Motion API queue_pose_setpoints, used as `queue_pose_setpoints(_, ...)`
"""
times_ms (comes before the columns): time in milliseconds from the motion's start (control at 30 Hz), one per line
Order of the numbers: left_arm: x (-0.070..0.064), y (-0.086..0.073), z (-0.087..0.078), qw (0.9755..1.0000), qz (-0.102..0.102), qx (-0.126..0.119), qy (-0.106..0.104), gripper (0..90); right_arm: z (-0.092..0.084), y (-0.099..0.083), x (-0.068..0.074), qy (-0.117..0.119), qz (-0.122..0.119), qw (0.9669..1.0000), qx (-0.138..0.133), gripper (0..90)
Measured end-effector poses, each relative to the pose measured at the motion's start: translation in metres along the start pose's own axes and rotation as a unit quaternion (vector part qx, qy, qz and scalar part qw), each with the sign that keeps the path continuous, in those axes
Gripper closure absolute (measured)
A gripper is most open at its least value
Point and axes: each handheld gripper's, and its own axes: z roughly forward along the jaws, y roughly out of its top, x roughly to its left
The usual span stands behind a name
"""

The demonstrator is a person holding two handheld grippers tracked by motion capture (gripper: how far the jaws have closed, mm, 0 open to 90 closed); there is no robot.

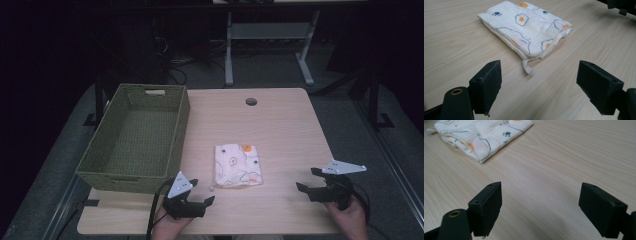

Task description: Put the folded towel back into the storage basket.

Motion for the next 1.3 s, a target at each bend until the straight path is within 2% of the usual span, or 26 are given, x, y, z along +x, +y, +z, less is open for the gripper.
queue_pose_setpoints(300,0.0,0.01,0.005,0.9999,-0.006,0.009,-0.013,20.1,0.0,0.0,-0.001,0.002,0.0,1.0,0.0,18.3)
queue_pose_setpoints(633,0.001,0.024,0.014,0.9995,0.005,0.03,-0.01,20.3,0.005,0.004,-0.002,0.005,-0.007,1.0,0.001,17.9)
queue_pose_setpoints(900,-0.002,0.045,0.031,0.9988,0.017,0.044,-0.015,20.5,0.008,0.006,0.0,0.006,-0.015,0.9999,0.003,18.0)
queue_pose_setpoints(933,-0.003,0.05,0.037,0.9986,0.018,0.048,-0.016,20.5,0.008,0.007,0.001,0.007,-0.014,0.9999,0.003,17.9)
queue_pose_setpoints(1033,-0.004,0.054,0.042,0.998,0.026,0.056,-0.014,20.5,0.008,0.007,0.001,0.008,-0.015,0.9999,0.002,17.9)
queue_pose_setpoints(1300,-0.002,0.07,0.057,0.9967,0.033,0.073,-0.014,22.2,0.007,0.007,0.001,0.01,-0.014,0.9999,0.001,17.9)
